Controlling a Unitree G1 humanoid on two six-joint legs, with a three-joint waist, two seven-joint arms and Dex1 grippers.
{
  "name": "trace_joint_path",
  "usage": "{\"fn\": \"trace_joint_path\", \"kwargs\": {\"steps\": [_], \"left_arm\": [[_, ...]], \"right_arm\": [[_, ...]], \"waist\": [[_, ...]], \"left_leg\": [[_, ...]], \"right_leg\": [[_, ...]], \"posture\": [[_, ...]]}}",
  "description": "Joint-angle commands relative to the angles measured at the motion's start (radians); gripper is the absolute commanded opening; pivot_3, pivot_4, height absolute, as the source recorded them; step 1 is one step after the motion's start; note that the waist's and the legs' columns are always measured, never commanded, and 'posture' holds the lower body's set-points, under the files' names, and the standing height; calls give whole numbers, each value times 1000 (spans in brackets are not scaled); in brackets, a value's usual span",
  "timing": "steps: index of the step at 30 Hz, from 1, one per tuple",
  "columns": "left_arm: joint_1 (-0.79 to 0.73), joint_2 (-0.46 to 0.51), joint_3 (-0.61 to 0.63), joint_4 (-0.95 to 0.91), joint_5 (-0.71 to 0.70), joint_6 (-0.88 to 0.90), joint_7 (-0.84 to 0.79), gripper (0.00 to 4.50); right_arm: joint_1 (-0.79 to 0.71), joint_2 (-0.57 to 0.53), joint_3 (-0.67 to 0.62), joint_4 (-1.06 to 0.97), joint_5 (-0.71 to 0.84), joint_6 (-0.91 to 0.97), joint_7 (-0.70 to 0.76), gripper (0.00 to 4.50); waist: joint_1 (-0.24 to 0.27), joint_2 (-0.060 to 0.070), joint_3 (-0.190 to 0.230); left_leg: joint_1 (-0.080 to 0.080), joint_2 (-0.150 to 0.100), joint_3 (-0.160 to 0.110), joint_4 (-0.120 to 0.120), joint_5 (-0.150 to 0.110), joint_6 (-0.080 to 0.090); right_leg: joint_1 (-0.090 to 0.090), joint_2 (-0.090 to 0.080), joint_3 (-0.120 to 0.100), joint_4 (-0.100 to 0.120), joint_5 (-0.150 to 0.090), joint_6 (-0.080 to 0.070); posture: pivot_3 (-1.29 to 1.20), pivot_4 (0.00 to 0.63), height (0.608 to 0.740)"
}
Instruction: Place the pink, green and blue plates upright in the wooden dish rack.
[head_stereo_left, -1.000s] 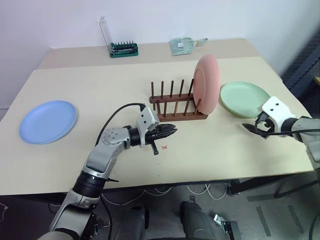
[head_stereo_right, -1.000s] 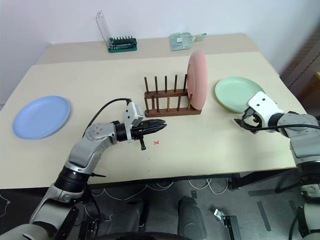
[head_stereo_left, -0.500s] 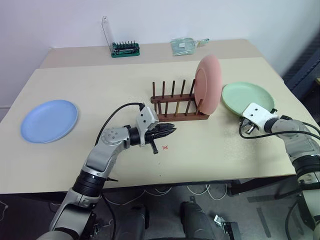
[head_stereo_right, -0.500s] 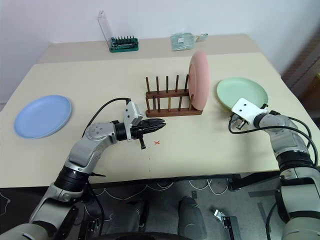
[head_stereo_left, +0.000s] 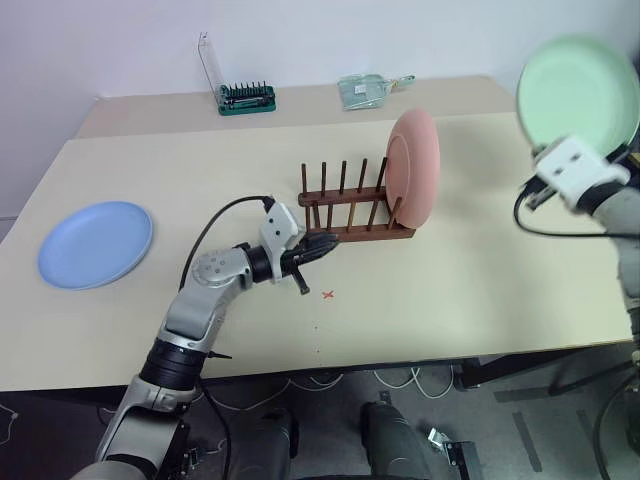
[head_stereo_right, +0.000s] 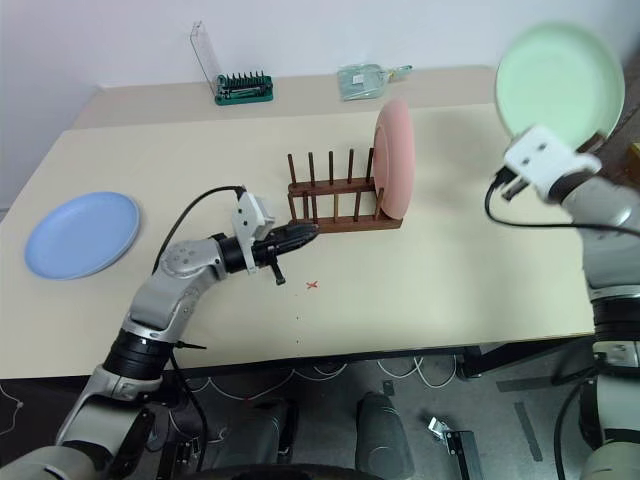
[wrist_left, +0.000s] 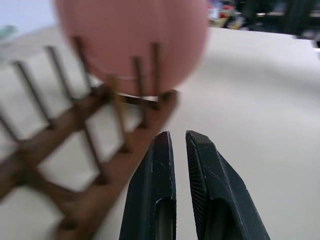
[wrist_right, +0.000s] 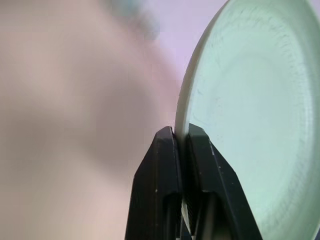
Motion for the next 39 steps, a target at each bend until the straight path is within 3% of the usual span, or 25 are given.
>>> {"fn": "trace_joint_path", "kwargs": {"steps": [1,10,14,18,24,39], "left_arm": [[-38,24,64,24,-17,-21,5,435],[-37,128,139,-37,-100,154,-27,435],[-11,164,146,-64,-95,176,-14,435],[6,153,177,-97,-152,200,-13,435],[52,162,165,-102,-133,126,-29,435],[106,187,160,-161,-189,170,-87,435]], "right_arm": [[-61,3,-54,-155,131,84,82,14],[-167,169,-83,-549,704,515,213,14],[-192,282,-84,-641,937,647,149,14],[-177,395,-66,-650,1068,713,70,14],[-163,527,-72,-527,1143,775,-87,14],[-107,559,-70,-409,1062,775,-130,14]], "waist": [[2,0,0],[0,-1,0],[2,-1,0],[9,-1,0],[21,-1,0],[19,-1,0]], "left_leg": [[0,0,0,0,0,0],[-1,0,-3,0,0,0],[-1,0,-4,0,0,0],[-2,0,-5,0,0,0],[-2,0,-4,0,0,0],[-4,0,-3,-1,0,0]], "right_leg": [[0,0,0,0,0,0],[0,0,-1,0,0,0],[0,0,-2,0,0,0],[-1,0,-3,0,0,0],[-2,0,-2,1,0,-1],[-6,0,-2,2,1,-1]], "posture": [[0,150,740],[0,150,740],[0,150,740],[0,150,740],[0,150,740],[0,150,740]]}}
